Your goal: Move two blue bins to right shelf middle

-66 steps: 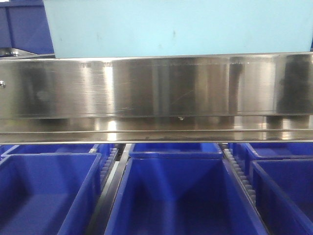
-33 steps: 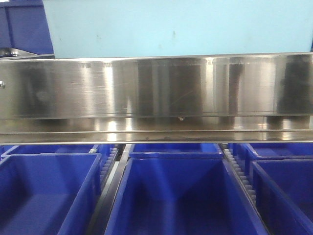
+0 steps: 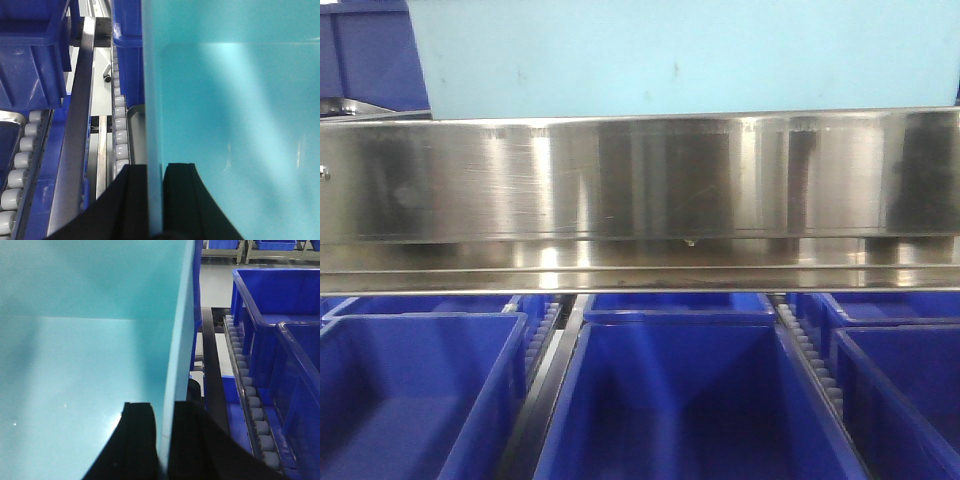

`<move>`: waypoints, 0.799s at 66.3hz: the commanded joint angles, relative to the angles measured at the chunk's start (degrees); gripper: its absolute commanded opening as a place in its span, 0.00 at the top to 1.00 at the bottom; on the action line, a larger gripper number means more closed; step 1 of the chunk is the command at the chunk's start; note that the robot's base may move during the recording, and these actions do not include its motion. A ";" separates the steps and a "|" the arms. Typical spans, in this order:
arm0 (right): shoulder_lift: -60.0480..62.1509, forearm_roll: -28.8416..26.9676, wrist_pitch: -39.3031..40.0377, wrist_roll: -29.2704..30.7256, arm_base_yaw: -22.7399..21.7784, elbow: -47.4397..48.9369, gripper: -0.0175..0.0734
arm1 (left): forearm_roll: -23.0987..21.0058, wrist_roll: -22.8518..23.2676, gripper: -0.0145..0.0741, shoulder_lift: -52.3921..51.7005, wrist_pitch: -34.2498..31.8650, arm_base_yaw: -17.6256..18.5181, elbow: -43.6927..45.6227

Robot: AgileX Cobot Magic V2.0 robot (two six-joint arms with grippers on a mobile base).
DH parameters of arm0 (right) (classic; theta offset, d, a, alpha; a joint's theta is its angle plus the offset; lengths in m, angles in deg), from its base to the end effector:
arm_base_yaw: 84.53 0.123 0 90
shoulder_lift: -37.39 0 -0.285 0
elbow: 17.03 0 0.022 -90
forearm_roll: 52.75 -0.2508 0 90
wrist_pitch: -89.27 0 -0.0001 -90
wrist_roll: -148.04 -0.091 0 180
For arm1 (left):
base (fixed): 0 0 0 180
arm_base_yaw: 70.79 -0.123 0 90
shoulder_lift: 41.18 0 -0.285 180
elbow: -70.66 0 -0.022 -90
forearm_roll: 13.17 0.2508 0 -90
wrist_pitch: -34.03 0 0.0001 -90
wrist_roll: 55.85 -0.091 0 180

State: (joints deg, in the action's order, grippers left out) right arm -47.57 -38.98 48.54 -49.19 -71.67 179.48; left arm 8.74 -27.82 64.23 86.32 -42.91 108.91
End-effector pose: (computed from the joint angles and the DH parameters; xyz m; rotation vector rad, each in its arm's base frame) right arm 0.2814 0.0497 0.4911 0.0050 1.8880 0.0861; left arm 0.3445 -0.1518 0.4753 0.0562 2.0280 -0.1568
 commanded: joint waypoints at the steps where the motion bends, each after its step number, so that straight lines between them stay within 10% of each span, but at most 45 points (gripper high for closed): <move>1: 1.16 -1.64 4.24 0.82 0.48 0.96 0.99 | 1.52 -0.43 0.96 -0.88 -2.24 -0.20 0.78; 20: 0.32 -1.64 2.49 0.50 0.48 0.96 0.99 | 1.16 -0.43 0.96 -6.22 -1.96 -0.05 0.78; 30: -0.38 4.69 -2.10 -9.57 0.48 0.96 0.99 | 2.33 -0.43 0.96 -9.20 -0.31 1.03 -2.49; 53: 2.66 8.15 2.43 -11.59 0.48 -6.00 0.99 | 8.65 7.65 0.96 -22.68 -20.85 2.09 -28.54</move>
State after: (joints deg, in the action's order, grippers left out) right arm -47.09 -35.72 47.13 -60.51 -70.49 176.55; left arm 13.23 -22.15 45.80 74.38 -40.87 85.05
